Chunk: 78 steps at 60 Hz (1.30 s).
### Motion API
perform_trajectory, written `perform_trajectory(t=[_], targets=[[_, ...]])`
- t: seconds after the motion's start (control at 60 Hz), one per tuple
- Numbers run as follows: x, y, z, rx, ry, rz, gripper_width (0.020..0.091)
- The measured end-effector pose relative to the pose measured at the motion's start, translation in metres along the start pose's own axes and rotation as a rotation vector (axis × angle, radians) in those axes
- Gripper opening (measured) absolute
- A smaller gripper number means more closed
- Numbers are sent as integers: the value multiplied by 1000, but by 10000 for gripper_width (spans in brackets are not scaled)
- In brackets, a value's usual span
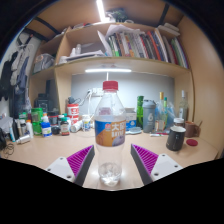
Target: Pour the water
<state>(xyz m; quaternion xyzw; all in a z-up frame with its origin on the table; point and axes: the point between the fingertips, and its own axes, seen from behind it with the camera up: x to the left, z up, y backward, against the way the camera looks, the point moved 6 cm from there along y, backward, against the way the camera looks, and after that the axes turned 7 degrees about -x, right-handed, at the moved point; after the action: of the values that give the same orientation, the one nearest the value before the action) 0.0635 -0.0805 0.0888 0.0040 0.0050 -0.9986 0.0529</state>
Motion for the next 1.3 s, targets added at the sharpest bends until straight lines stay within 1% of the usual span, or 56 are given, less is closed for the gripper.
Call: perform_trajectory(t=[0.1, 0.15, 0.2, 0.267, 0.317, 0.383, 0.417, 0.45, 0.5, 0.517, 0.617, 0.683, 0.733, 0.817, 0.917, 0.983, 1.1, 1.183, 1.233, 1.3], targets=[[1, -24, 5, -16, 16, 5, 808], [3, -37, 3, -17, 17, 23, 768], [6, -47, 1, -10, 8, 46, 569], [3, -51, 2, -23, 8, 47, 552], [1, -53, 1, -35, 3, 42, 525], [-1, -55, 0, -61, 10, 41, 471], [-5, -56, 0, -66, 17, 40, 462], [-6, -57, -1, -59, 14, 43, 434], [-7, -59, 0, -44, 6, 56, 433], [-8, -60, 0, -39, 10, 63, 418], [-21, -66, 3, 3, -34, 71, 417], [-36, -72, 22, -18, -93, 94, 416], [-60, -77, 38, -30, -162, 72, 417], [-96, -88, 60, -40, -393, 47, 415], [-129, -99, 70, -41, -811, 84, 414], [-143, -106, 71, -28, -1116, 135, 413], [-158, -121, 62, 27, -1573, 159, 413], [-171, -129, 50, 56, -1698, 122, 414], [-174, -131, 45, 56, -1730, 104, 414], [-176, -130, 49, 51, -1790, 117, 415]])
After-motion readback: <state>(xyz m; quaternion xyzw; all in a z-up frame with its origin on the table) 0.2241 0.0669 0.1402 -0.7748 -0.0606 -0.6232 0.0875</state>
